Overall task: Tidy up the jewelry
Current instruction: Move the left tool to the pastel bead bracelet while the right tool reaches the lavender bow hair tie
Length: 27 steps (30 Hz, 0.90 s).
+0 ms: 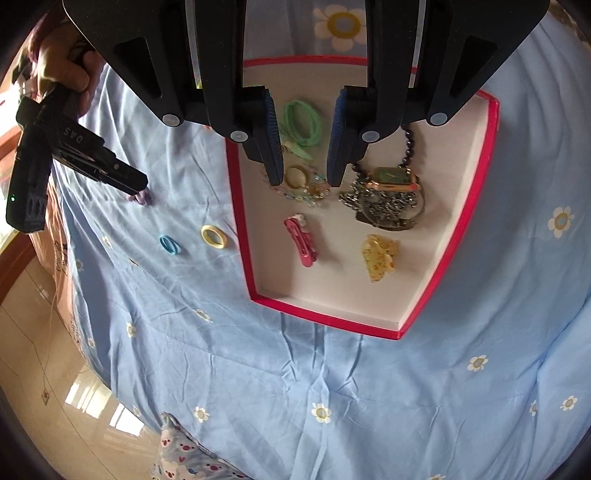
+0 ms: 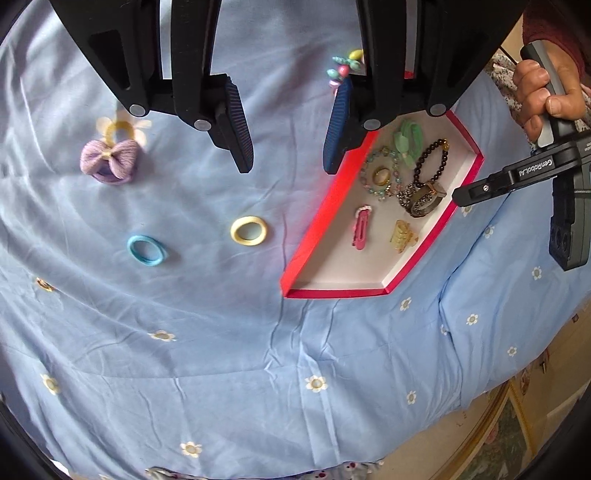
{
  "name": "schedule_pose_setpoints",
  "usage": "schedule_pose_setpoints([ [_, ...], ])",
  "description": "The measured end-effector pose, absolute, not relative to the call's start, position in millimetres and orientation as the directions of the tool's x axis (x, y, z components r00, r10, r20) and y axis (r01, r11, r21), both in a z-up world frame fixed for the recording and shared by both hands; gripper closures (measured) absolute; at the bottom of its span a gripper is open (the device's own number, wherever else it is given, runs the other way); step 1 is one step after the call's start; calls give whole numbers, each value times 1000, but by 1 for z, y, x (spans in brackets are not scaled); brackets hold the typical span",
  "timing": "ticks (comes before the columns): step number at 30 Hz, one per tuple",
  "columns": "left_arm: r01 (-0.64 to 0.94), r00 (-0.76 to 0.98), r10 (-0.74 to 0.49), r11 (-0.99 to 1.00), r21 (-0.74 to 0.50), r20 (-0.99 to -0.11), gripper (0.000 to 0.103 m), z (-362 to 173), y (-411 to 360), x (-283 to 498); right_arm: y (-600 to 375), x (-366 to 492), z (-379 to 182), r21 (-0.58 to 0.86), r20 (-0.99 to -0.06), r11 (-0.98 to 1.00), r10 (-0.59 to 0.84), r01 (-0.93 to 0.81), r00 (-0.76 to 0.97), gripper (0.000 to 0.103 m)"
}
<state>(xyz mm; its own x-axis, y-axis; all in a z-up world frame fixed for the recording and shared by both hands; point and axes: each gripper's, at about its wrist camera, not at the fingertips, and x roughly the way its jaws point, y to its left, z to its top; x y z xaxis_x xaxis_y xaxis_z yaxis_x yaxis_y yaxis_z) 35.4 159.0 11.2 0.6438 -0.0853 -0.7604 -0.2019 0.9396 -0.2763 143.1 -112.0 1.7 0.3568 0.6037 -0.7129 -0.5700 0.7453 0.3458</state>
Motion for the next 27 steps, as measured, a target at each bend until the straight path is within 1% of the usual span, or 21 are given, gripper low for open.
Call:
schedule_pose_setpoints([
  [10, -79, 609, -174, 958, -277, -774, 81, 7, 103, 33, -167, 144, -1, 353, -712, 796, 570, -492, 411, 59],
  [14, -33, 595, -207, 959, -281, -777, 81, 5, 84, 30, -181, 143, -4, 349, -714, 810, 556, -471, 426, 55],
  [19, 22, 565, -242, 960, -279, -789, 81, -3, 61, 29, -193, 144, -11, 351, -722, 823, 542, -446, 431, 54],
  [25, 57, 507, -239, 968, -245, -828, 80, -22, 41, 34, -199, 145, -12, 356, -720, 826, 540, -436, 435, 54],
  [27, 68, 492, -240, 969, -238, -837, 80, -29, 37, 35, -200, 145, -13, 355, -719, 827, 539, -436, 438, 52],
])
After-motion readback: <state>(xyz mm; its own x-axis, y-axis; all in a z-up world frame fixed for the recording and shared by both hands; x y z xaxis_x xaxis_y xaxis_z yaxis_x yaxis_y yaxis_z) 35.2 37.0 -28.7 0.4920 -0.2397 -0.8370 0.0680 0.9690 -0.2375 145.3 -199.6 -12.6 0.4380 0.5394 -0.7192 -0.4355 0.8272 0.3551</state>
